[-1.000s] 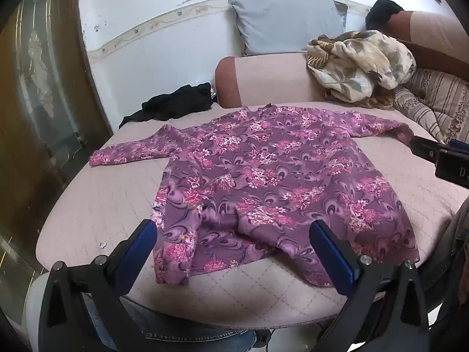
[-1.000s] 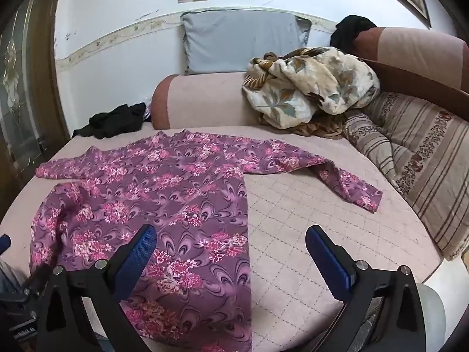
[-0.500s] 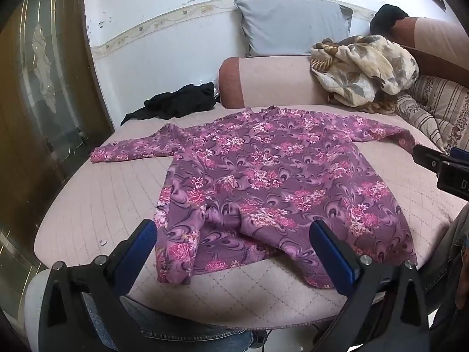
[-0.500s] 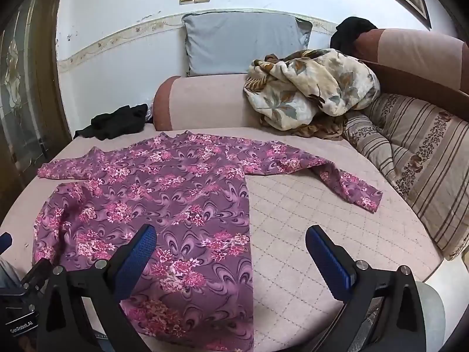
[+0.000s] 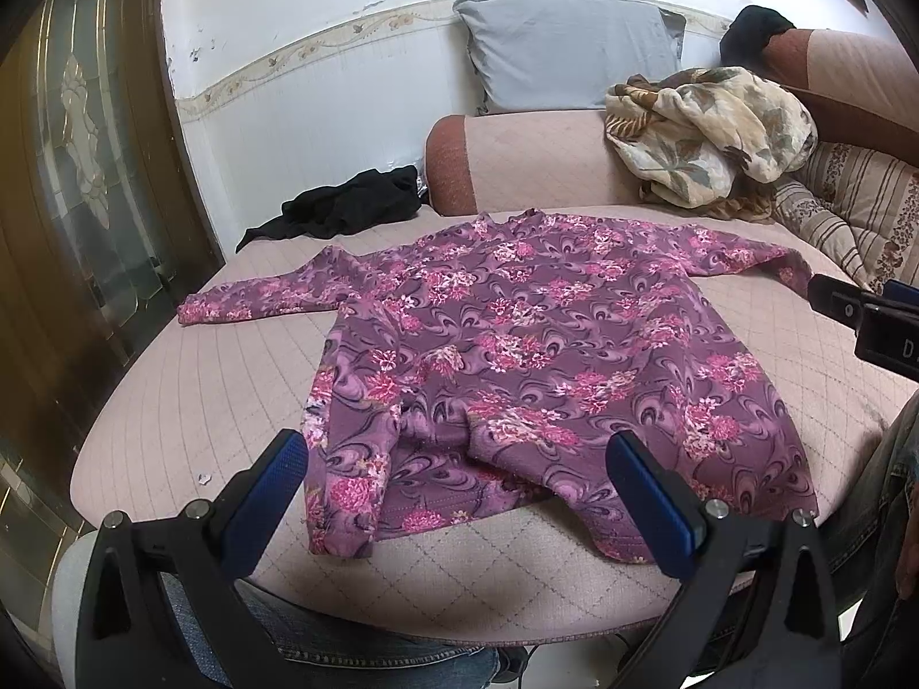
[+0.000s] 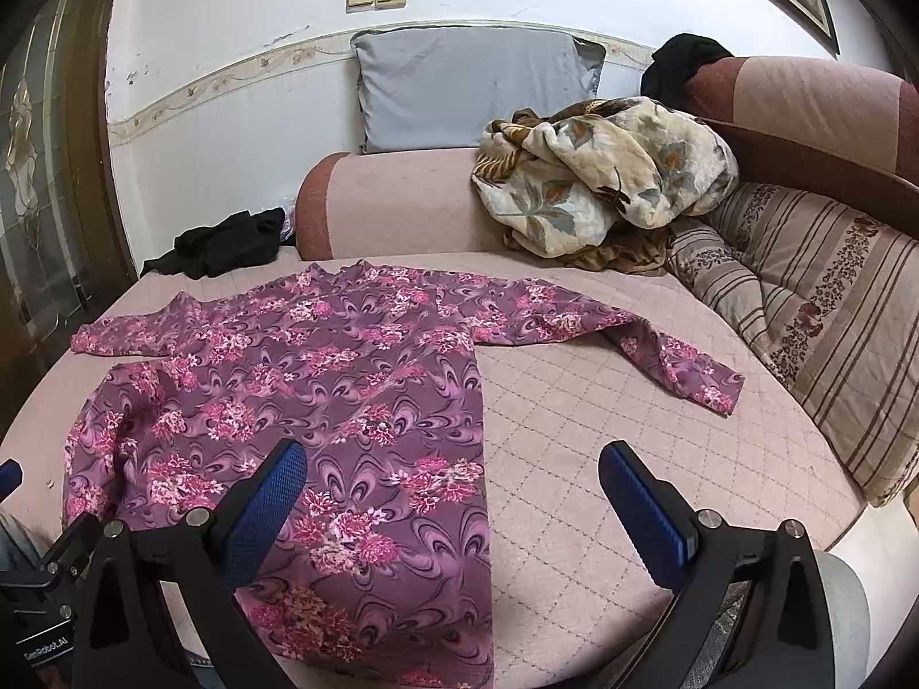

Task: Fold small clothes

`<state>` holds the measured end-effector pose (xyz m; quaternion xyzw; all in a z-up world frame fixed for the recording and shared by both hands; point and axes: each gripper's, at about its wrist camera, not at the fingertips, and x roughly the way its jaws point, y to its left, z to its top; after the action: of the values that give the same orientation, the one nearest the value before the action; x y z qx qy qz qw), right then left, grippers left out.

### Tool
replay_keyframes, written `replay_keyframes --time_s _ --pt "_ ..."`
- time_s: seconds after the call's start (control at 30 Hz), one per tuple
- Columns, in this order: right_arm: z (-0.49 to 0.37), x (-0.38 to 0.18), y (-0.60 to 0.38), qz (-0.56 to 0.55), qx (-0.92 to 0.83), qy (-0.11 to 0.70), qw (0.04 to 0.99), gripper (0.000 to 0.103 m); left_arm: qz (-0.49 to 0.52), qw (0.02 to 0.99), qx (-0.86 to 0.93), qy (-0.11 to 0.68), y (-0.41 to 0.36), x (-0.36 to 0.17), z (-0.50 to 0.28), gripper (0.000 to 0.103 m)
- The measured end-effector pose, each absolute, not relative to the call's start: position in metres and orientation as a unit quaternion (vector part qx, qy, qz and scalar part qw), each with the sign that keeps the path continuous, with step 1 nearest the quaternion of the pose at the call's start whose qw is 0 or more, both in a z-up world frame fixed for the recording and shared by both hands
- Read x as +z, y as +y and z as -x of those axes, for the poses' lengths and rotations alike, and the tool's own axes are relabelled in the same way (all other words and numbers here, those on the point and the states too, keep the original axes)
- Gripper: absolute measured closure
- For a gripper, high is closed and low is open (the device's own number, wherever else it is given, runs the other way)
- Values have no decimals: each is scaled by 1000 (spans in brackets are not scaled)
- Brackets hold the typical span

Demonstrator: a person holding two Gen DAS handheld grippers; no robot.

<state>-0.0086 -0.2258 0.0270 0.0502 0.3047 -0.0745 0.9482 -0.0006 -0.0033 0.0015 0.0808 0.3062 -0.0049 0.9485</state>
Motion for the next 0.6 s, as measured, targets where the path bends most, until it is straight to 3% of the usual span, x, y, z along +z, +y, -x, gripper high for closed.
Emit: replay_keyframes --time_s 0.6 --pt "8 26 -227 -50 -71 307 948 0 -82 949 -4 305 -4 2 1 0"
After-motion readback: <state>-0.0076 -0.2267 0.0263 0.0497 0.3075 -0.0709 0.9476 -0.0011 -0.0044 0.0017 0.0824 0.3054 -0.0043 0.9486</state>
